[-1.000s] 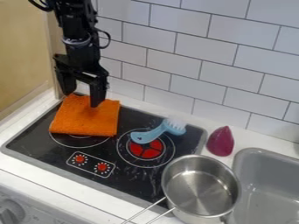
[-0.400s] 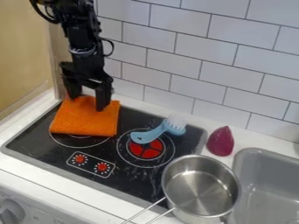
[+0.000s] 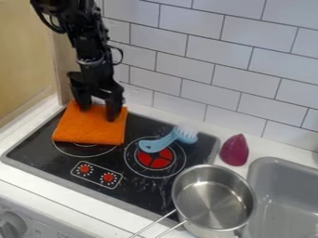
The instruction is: Grab the orange towel that is on the left burner and place on the lower left side of the stove
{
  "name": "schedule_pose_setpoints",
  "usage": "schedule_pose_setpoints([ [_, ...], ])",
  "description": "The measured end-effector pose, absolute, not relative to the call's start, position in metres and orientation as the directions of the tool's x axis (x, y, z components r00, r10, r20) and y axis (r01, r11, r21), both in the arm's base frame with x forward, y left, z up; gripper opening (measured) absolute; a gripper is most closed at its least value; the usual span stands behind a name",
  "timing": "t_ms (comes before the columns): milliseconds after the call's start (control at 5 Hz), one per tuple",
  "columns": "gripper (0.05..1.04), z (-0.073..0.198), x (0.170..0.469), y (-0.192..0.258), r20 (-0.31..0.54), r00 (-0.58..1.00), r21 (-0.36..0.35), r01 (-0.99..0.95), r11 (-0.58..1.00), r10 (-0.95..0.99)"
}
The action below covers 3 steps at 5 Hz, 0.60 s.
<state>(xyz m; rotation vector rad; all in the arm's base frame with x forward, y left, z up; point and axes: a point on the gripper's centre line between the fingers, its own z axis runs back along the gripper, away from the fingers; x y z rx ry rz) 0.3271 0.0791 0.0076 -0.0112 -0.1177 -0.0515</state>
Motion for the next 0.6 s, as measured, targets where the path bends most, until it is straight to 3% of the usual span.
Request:
schedule_pose_setpoints([
  [600,0.999,-0.004,0.309,0.072,0.096,0.995,-0.033,0.029,0.999,-0.025],
])
